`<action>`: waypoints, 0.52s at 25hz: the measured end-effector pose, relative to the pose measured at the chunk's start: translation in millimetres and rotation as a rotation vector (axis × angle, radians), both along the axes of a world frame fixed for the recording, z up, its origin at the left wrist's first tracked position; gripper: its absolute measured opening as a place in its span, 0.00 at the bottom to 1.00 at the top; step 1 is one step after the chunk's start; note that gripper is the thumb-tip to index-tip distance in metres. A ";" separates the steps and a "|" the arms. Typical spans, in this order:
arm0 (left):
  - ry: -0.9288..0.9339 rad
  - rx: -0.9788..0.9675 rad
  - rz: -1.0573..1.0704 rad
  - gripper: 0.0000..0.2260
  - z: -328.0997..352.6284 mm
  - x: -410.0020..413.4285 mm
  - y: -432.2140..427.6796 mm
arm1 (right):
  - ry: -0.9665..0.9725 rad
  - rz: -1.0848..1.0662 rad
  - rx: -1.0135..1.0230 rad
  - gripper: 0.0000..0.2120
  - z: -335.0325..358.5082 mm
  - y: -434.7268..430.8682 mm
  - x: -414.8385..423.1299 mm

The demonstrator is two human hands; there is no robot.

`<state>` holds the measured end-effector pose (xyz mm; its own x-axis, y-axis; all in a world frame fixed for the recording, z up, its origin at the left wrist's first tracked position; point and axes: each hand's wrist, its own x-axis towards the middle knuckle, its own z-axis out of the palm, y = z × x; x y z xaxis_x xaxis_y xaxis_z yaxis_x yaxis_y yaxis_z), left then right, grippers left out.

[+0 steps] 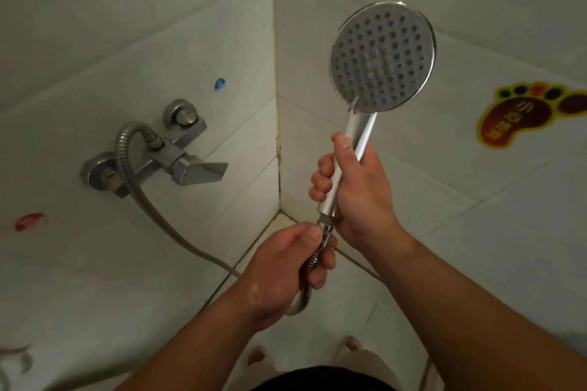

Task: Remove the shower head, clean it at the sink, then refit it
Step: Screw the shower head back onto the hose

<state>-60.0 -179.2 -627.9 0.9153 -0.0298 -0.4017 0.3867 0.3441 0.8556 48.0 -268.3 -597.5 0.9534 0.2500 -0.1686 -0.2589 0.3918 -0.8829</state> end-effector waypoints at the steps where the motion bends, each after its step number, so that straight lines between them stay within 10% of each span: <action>1: -0.022 0.052 0.006 0.13 2.8 0.7 4.9 | -0.027 -0.021 -0.021 0.05 2.5 5.2 -1.5; 7: -0.083 0.355 0.121 0.08 14.9 -7.4 18.8 | -0.025 -0.102 0.021 0.05 13.7 24.8 -14.8; 13: 0.079 -0.097 -0.073 0.16 23.4 -14.4 30.0 | 0.085 -0.105 0.105 0.07 13.9 22.8 -24.5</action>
